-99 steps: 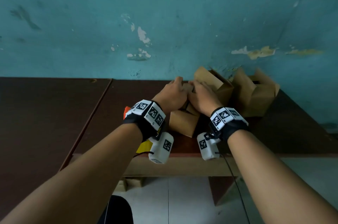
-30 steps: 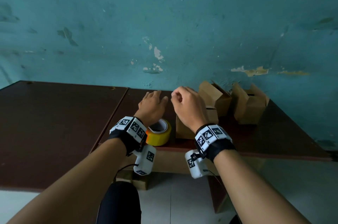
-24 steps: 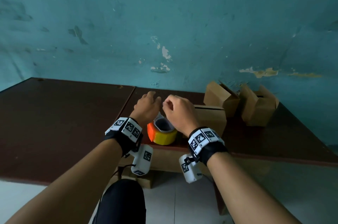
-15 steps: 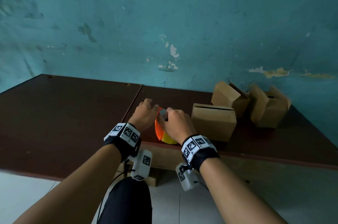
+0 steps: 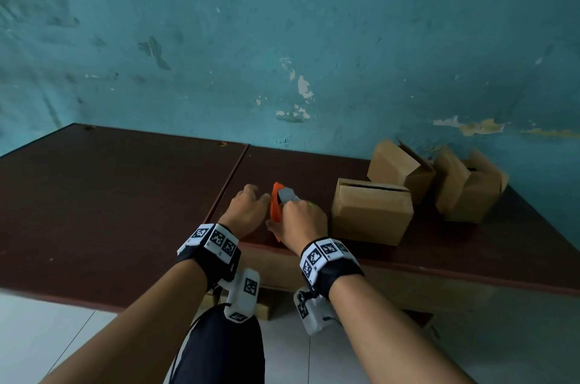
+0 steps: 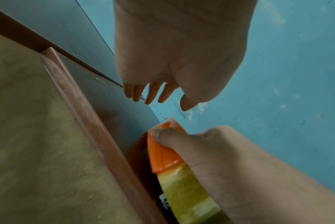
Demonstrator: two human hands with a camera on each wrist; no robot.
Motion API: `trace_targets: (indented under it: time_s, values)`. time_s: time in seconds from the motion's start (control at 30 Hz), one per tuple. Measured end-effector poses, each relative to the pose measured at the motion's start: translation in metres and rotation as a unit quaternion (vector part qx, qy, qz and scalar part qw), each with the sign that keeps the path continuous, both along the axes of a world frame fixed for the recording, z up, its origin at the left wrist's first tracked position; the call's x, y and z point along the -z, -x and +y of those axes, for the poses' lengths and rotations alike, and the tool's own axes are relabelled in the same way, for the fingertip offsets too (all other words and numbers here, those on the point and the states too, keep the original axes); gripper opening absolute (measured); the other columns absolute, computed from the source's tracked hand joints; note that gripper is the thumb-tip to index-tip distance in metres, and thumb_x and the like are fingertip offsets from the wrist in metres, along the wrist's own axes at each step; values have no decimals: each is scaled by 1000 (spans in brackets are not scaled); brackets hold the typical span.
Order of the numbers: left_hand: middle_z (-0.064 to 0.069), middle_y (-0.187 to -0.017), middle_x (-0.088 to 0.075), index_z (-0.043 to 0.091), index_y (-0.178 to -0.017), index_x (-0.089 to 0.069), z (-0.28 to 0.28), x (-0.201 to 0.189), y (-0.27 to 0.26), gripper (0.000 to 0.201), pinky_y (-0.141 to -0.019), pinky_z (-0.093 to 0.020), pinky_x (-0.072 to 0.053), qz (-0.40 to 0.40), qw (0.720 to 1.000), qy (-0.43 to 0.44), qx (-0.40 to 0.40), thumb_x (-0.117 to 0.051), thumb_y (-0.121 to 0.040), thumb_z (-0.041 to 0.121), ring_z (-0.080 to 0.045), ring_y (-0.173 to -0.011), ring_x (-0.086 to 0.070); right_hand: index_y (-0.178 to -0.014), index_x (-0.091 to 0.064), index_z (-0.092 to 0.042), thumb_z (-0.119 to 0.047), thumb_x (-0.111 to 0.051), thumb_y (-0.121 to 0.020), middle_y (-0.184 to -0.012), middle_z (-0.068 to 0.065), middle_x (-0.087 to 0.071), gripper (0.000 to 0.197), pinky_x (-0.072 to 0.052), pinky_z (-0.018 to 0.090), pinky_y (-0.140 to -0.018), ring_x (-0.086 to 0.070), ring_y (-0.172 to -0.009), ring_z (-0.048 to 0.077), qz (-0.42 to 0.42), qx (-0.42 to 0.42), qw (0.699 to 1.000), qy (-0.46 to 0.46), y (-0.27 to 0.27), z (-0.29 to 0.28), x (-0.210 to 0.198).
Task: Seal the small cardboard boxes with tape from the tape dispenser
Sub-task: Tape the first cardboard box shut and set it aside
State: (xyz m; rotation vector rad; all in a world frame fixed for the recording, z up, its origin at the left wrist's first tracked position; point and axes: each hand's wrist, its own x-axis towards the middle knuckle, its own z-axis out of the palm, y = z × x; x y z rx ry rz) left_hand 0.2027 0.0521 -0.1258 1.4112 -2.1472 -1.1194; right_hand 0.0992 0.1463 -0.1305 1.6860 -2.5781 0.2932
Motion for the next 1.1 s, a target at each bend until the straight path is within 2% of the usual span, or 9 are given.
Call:
trace_targets:
  time_s: [0.17,0.27,0.33,0.43,0.53,0.6,0.73,0.93,1.1]
  values:
    - [-15,-158,-42,11,-157,-34,-2,-4,1,61,-113,-41,-38,4,1000,-12,1,-47,-107,42,-32,-142,-44,-107,-70,-13,-48,-61,-101,-104,8,-73,36,-56,37,-77,-70,-95,29,-23,7,1000,-2,1,2,-8]
    - [-16,-155,-44,7,-156,-35,-3,-14,5,61,-106,-35,-37,8,1000,-7,1,-47,-107,42,-32,-141,-45,-124,-68,-20,-46,-60,-99,-106,5,-74,37,-57,38,-80,-71,-93,29,-109,9,993,33,5,6,-15]
    - [-17,-150,-49,6,-154,-39,-7,-21,8,61,-99,-33,-38,16,1000,-6,-5,-48,-106,43,-32,-135,-50,-115,-70,-18,-43,-60,-96,-99,4,-74,33,-58,39,-78,-71,-86,28,-195,15,980,47,11,9,-23]
    - [-17,-139,-58,6,-146,-48,-14,-31,10,62,-102,-38,-44,54,998,-13,-36,-50,-103,52,-33,-125,-57,-95,-70,-12,-40,-67,-90,-90,9,-74,29,-66,47,-72,-75,-78,30,-369,11,924,101,21,14,-34]
    - [-16,-131,-65,6,-134,-60,-32,-33,15,83,-108,-45,-46,136,989,-27,-56,-47,-89,74,-32,-121,-61,-100,-71,0,-35,-73,-89,-90,16,-77,37,-61,36,-57,-74,-69,31,-516,14,839,173,33,17,-49]
    - [-14,-129,-69,8,-130,-65,-40,-38,20,102,-108,-48,-47,219,971,-57,-73,-43,-76,92,-29,-119,-64,-99,-74,4,-35,-72,-91,-83,12,-75,40,-50,28,-57,-68,-68,25,-526,9,826,201,41,21,-64]
    - [-8,-101,-77,11,-115,-68,1,-88,24,55,-86,-38,-56,394,901,-177,-41,-41,-106,58,-21,-91,-74,-97,-79,1,-44,-72,-94,-82,15,-78,46,-54,21,-60,-70,-65,19,-533,-25,814,228,65,27,-94]
    - [-7,-84,-74,11,-102,-60,20,-117,47,24,-89,-37,-60,510,824,-245,-28,-54,-107,33,-24,-84,-77,-98,-77,9,-71,-82,-74,-91,24,-78,83,-54,33,-74,-70,-69,25,-490,-17,833,255,111,38,-135]
    - [-8,-80,-75,10,-94,-64,34,-123,70,21,-74,-25,-61,519,808,-280,-17,-60,-104,28,-20,-78,-74,-82,-79,-5,-63,-81,-80,-79,15,-79,58,-54,26,-70,-70,-63,20,-453,-22,864,219,145,54,-155]
